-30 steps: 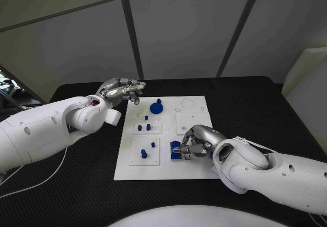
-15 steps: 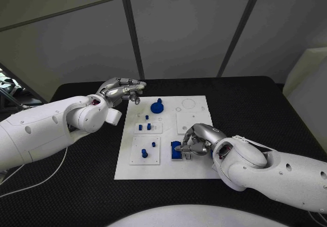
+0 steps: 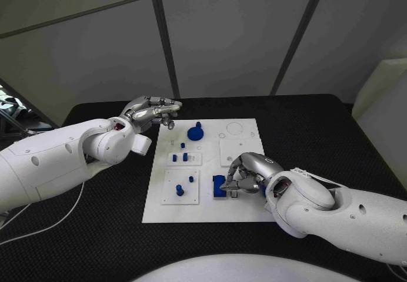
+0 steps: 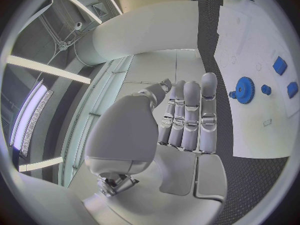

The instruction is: Assemble the parts on the task board

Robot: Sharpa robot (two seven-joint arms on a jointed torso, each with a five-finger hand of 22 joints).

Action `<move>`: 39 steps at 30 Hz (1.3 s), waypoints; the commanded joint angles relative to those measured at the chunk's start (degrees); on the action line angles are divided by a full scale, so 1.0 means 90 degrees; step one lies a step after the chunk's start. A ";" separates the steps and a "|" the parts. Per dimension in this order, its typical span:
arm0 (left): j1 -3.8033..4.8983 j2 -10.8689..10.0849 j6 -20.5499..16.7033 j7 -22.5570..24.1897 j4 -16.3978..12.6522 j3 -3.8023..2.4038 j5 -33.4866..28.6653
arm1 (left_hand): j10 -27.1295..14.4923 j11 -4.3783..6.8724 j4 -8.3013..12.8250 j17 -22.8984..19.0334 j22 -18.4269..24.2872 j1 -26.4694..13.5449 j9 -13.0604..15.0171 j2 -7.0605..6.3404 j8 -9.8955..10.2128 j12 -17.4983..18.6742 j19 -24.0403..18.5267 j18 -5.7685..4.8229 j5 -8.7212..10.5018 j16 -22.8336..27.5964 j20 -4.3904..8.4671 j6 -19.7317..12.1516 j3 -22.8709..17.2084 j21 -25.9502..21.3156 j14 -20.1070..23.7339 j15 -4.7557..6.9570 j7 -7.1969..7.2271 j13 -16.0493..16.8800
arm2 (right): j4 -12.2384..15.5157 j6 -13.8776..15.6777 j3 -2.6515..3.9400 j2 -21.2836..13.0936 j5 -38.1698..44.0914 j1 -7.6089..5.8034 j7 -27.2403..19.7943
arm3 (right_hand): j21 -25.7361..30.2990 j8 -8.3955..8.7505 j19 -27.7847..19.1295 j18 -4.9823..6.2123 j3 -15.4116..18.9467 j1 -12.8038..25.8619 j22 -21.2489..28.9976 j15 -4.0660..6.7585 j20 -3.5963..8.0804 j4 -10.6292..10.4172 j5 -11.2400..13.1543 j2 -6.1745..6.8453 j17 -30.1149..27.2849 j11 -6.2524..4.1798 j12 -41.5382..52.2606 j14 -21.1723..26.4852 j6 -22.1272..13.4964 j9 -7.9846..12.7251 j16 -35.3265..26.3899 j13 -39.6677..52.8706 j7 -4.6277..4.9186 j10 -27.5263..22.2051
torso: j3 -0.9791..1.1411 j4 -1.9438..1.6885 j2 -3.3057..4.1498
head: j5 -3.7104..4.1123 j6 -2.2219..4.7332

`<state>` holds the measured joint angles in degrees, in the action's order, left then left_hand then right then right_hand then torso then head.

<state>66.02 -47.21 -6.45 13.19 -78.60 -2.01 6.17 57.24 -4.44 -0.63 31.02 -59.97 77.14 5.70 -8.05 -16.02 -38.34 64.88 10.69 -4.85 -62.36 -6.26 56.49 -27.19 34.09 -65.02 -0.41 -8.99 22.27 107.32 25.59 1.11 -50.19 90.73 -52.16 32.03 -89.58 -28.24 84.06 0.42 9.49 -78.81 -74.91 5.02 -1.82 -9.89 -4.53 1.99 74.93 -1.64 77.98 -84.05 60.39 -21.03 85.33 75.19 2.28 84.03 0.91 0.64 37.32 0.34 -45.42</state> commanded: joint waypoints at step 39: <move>-0.0018 -0.0008 0.0070 0.0031 -0.0006 0.0004 -0.0025 | -0.0078 -0.0006 -0.0039 -0.0042 0.0016 -0.0029 0.0015 0.0054 -0.0053 -0.0081 -0.0049 -0.0027 -0.0031 0.0040 -0.0019 -0.0079 -0.0005 -0.0062 0.0067 -0.0021 -0.0015 -0.0021 | 0.0348 -0.0951 0.0278 -0.1565 0.0226 0.0012 0.0086 | 0.0013 0.0804 0.0603 -0.0026 0.0461 0.0317 -0.1624 -0.0145 -0.0119 -0.0631 -0.1667 -0.0231 0.0634 0.0168 0.0175 -0.0470 -0.0218 0.0202 -0.0029 0.0801 0.0220 0.0190 | 0.0000 0.0025 -0.0009 | 0.0352 0.0057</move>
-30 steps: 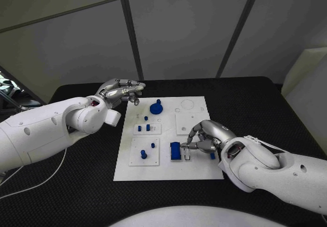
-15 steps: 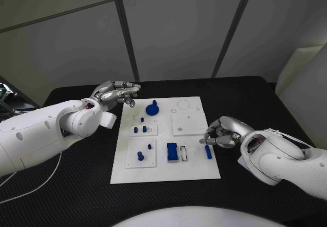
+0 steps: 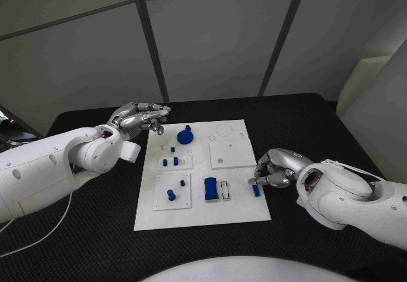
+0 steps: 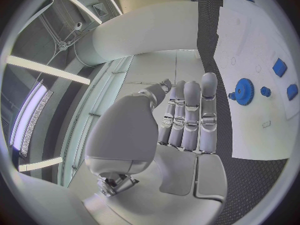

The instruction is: Assemble the parts on the task board

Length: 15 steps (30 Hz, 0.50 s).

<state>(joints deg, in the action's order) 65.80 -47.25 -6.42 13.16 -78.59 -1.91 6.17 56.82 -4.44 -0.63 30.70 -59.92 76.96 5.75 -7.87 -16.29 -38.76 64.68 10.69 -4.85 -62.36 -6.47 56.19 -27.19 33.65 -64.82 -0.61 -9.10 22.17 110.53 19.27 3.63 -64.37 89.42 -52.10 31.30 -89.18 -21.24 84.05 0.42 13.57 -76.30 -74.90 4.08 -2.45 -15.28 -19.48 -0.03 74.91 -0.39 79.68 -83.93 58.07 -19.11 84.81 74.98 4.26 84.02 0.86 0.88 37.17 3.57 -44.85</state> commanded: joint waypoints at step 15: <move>0.0002 -0.0013 0.0069 0.0036 0.0001 -0.0005 -0.0025 | -0.0032 -0.0006 -0.0039 -0.0006 0.0009 -0.0008 0.0010 0.0034 -0.0022 -0.0033 -0.0026 -0.0027 -0.0031 0.0040 0.0004 -0.0045 -0.0005 -0.0012 0.0044 0.0001 -0.0003 -0.0010 | -0.0087 -0.0566 -0.0011 0.0107 0.0587 0.0222 0.0321 | -0.0033 0.0031 0.0605 -0.0027 0.0022 0.0047 -0.1626 -0.0038 -0.0048 -0.0058 -0.0003 -0.0018 0.0645 0.0023 -0.0009 -0.0484 0.0078 -0.0029 0.0034 0.0831 -0.0012 0.0193 | 0.0005 0.0001 0.0009 | -0.0032 -0.0027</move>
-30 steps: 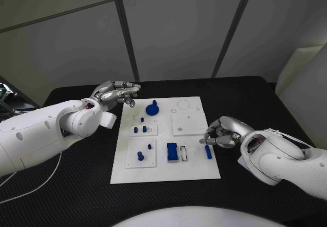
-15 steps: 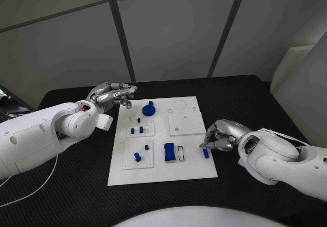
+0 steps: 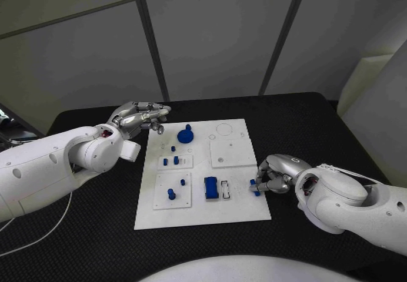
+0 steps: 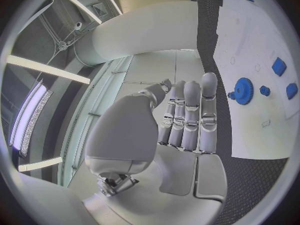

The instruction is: Assemble the parts on the task board

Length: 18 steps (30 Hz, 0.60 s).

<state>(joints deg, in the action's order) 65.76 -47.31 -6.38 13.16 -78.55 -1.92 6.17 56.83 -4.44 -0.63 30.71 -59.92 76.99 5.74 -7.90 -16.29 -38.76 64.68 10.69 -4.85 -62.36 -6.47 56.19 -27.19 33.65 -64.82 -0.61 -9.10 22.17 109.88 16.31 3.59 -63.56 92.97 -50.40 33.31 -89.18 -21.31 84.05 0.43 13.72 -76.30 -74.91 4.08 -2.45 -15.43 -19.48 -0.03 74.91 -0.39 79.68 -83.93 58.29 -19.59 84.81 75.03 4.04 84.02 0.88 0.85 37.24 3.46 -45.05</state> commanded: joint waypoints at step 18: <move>0.0001 -0.0029 0.0072 0.0030 -0.0007 -0.0005 -0.0025 | -0.0040 -0.0007 -0.0035 -0.0011 0.0011 -0.0008 0.0012 0.0035 -0.0032 -0.0042 -0.0026 -0.0027 -0.0030 0.0041 0.0003 -0.0054 -0.0007 -0.0016 0.0048 0.0001 -0.0004 -0.0013 | -0.0046 -0.0541 -0.0007 0.0173 0.0450 0.0192 0.0207 | -0.0029 0.0126 0.0602 -0.0026 -0.0377 -0.0892 -0.1623 0.0049 0.0021 0.0397 0.0166 -0.0258 0.0668 -0.0074 -0.0016 -0.0485 0.0188 -0.0076 0.0043 0.0846 -0.0089 0.0185 | -0.0003 -0.0010 -0.0004 | -0.0042 -0.0045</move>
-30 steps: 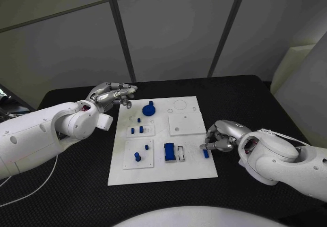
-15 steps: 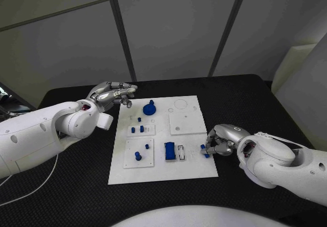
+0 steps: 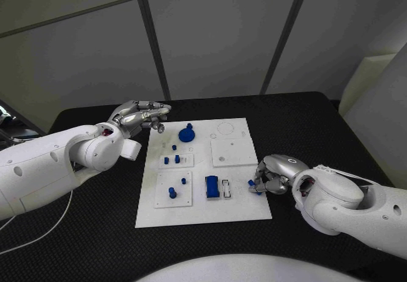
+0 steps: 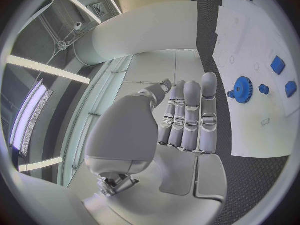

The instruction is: Assemble the parts on the task board

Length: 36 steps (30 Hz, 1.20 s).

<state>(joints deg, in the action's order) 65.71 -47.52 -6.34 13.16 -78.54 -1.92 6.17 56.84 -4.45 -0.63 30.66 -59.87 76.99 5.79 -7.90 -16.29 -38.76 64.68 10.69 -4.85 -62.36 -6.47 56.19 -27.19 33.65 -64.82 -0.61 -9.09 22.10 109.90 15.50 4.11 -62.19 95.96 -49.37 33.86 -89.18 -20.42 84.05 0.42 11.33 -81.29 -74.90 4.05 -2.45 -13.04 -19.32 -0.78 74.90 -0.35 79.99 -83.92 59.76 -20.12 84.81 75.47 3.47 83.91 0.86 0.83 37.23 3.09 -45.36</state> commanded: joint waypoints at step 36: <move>0.0002 -0.0014 0.0066 0.0026 -0.0037 -0.0005 -0.0025 | -0.0041 -0.0006 -0.0035 -0.0006 0.0006 -0.0008 0.0006 0.0036 -0.0032 -0.0042 -0.0026 -0.0027 -0.0030 0.0041 0.0003 -0.0054 -0.0007 -0.0016 0.0048 0.0001 -0.0004 -0.0005 | 0.0251 0.1453 -0.0054 0.0424 -0.0804 0.0085 0.0091 | -0.0073 0.0512 0.0644 -0.0041 -0.2509 0.0040 -0.1663 0.0052 0.0035 0.0304 -0.0048 0.0420 0.0754 -0.0078 -0.0136 -0.0500 0.0198 -0.0343 0.0071 0.0816 -0.0016 0.0206 | -0.0012 -0.0005 -0.0002 | -0.0084 -0.0020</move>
<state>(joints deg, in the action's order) 65.66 -47.65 -6.30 13.15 -78.71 -1.91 6.17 56.85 -4.46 -0.63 30.68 -59.89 76.99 5.77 -7.90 -16.29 -38.76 64.68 10.69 -4.85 -62.36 -6.47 56.19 -27.19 33.65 -64.82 -0.61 -9.09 22.11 111.95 24.56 3.61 -58.49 92.33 -48.52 35.22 -89.63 -16.11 83.84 0.43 -10.25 -81.52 -74.90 4.54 -2.23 -11.07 -19.45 3.00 74.94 -0.93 78.43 -83.94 60.81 -21.60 85.25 74.86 3.56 84.14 0.77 0.76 37.18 2.41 -45.53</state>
